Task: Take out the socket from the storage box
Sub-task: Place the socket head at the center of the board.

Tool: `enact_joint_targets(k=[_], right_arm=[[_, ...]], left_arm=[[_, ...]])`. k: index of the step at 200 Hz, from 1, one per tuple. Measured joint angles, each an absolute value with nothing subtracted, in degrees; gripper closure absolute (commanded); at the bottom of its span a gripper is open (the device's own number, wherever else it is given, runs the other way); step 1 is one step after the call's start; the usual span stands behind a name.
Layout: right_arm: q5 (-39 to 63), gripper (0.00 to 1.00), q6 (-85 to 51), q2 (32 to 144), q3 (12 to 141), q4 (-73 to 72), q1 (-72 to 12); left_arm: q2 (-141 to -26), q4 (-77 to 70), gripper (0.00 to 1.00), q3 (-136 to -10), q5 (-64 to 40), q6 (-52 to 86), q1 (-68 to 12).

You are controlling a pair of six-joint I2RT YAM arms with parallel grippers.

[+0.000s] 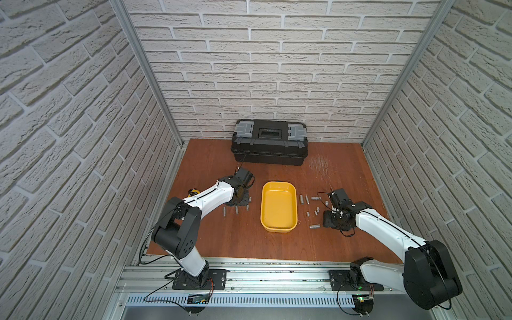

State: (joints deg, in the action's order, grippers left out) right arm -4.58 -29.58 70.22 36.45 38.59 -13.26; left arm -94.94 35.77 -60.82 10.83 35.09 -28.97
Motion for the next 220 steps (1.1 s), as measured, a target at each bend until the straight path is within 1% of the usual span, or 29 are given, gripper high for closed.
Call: enact_joint_targets(k=[38, 137, 220], right_arm=[[-4.60, 0.36, -29.58, 70.22, 36.45, 38.57, -13.23], [-4.62, 0.36, -29.58, 70.22, 36.45, 38.59, -13.23], [-4.64, 0.36, -29.58, 69.91, 36.45, 38.61, -13.23]], left_arm=[[-99.11, 35.14, 0.56, -61.80, 9.43, 33.56, -28.38], [-103.68, 33.85, 0.55, -64.58, 8.45, 31.55, -27.33], [-103.57, 33.47, 0.40, -64.53, 8.45, 31.48, -27.27]])
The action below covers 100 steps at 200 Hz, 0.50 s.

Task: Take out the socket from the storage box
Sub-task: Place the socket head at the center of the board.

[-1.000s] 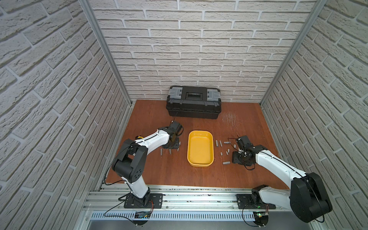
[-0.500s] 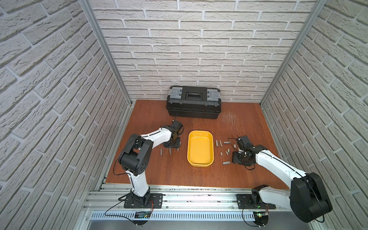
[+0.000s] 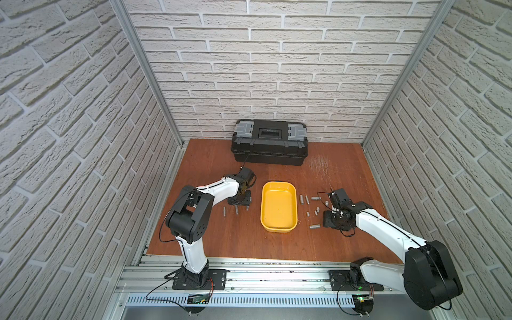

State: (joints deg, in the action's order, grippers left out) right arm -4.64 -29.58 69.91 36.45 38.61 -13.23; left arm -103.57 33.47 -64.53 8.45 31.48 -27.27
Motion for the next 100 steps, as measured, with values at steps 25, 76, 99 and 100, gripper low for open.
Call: enact_joint_targets(k=[25, 76, 99, 100], right_arm=[[-4.67, 0.36, -29.58, 69.47, 36.45, 38.63, -13.23], [-5.43, 0.36, -28.67, 68.27, 37.95, 39.81, -13.23], [-6.81, 0.36, -27.44, 66.43, 39.94, 39.81, -13.21], [-6.87, 0.36, -27.35, 66.30, 40.05, 39.79, -13.21]], left_arm=[[-102.54, 33.04, 0.38, -64.29, 8.51, 31.53, -27.27], [-94.72, 30.57, 0.37, -60.62, 10.70, 31.05, -27.24], [-87.85, 28.64, 0.36, -57.76, 13.54, 29.63, -26.83], [-87.48, 28.42, 0.36, -57.56, 13.76, 29.61, -26.76]])
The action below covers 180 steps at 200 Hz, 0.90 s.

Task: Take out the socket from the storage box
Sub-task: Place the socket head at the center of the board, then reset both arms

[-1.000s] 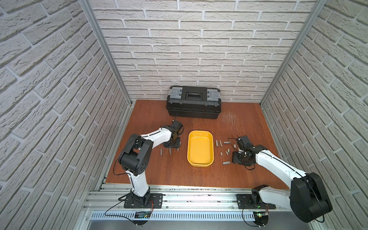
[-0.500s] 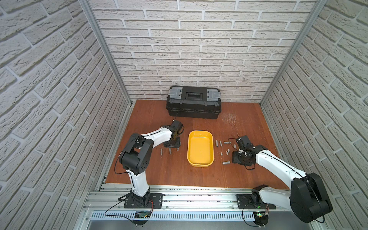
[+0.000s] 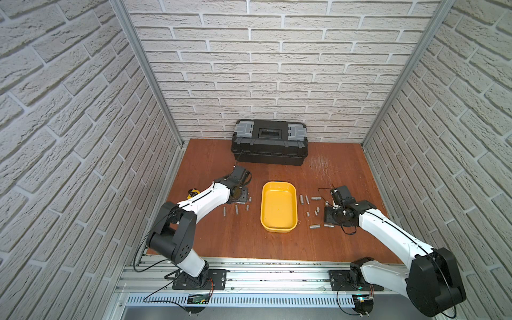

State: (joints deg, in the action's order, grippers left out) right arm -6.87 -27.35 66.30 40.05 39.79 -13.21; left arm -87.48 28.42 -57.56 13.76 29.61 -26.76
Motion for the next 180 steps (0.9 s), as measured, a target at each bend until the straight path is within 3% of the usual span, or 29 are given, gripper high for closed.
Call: enact_joint_targets(k=[27, 32, 38, 42, 78, 92, 129, 180], right_arm=[[-9.28, 0.35, -24.91, 63.24, 41.56, 38.46, -13.21], [-9.72, 0.34, -24.43, 62.61, 41.58, 37.85, -13.19], [-10.39, 0.33, -23.55, 61.78, 41.58, 37.06, -13.19], [-10.79, 0.33, -23.07, 61.28, 41.58, 36.56, -13.19], [-14.68, 0.24, -18.31, 54.57, 39.24, 27.22, -13.15], [-16.78, 0.00, -16.47, 51.20, 36.36, 21.58, -13.13], [-22.96, 0.00, -8.93, 48.64, 26.63, 5.93, -13.10], [-26.15, 0.00, -3.99, 59.31, 18.46, -12.36, -12.95]], left_arm=[[-79.11, 24.40, 0.30, -53.21, 17.85, 27.11, -23.86], [-77.67, 23.57, 0.22, -52.25, 18.65, 26.63, -22.98], [-75.94, 22.48, 0.05, -50.89, 19.59, 26.22, -21.71], [-74.94, 21.89, 0.02, -50.04, 20.34, 26.37, -20.84], [-70.19, 17.50, 0.02, -44.18, 26.65, 24.16, -12.40], [-69.34, 15.07, 0.02, -41.87, 28.73, 22.74, -10.24], [-68.45, 4.67, 0.02, -34.44, 31.20, 16.99, -6.94], [-74.76, -13.72, 0.02, -26.68, 26.39, 12.12, -1.37]])
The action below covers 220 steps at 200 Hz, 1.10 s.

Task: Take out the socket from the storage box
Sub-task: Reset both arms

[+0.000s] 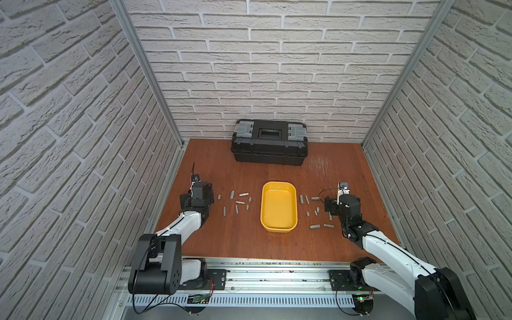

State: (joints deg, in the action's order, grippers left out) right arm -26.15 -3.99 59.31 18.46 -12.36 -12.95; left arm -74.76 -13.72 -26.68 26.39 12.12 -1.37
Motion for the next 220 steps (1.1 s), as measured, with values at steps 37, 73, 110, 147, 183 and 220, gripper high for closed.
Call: enact_joint_targets(k=[37, 73, 110, 147, 183, 220], right_arm=[[-25.61, 0.00, -0.40, 69.47, 17.56, -25.89, -11.90], [-21.69, 0.01, 0.95, 78.74, 18.11, -39.27, -6.68], [-16.16, 0.00, -0.64, 88.55, 18.90, -46.48, -0.30], [-12.16, 0.01, -0.64, 88.38, 20.88, -48.12, -0.23], [-11.16, 0.01, -0.64, 88.29, 21.34, -48.21, -0.23], [-10.57, 0.01, -0.62, 88.18, 21.34, -47.37, -0.23]], left_arm=[[-78.04, -25.89, 0.02, -23.64, 19.11, 11.07, 3.09], [-86.00, -34.85, 0.02, -25.71, 14.13, 9.87, 4.19], [-87.68, -38.65, 0.02, -25.85, 9.32, 8.10, 3.81], [-89.47, -45.93, 0.02, -22.92, 5.82, 7.09, 3.97], [-89.65, -47.79, 0.02, -22.63, 4.82, 7.03, 4.01], [-89.65, -48.45, 0.02, -22.63, 4.69, 6.85, 4.01]])
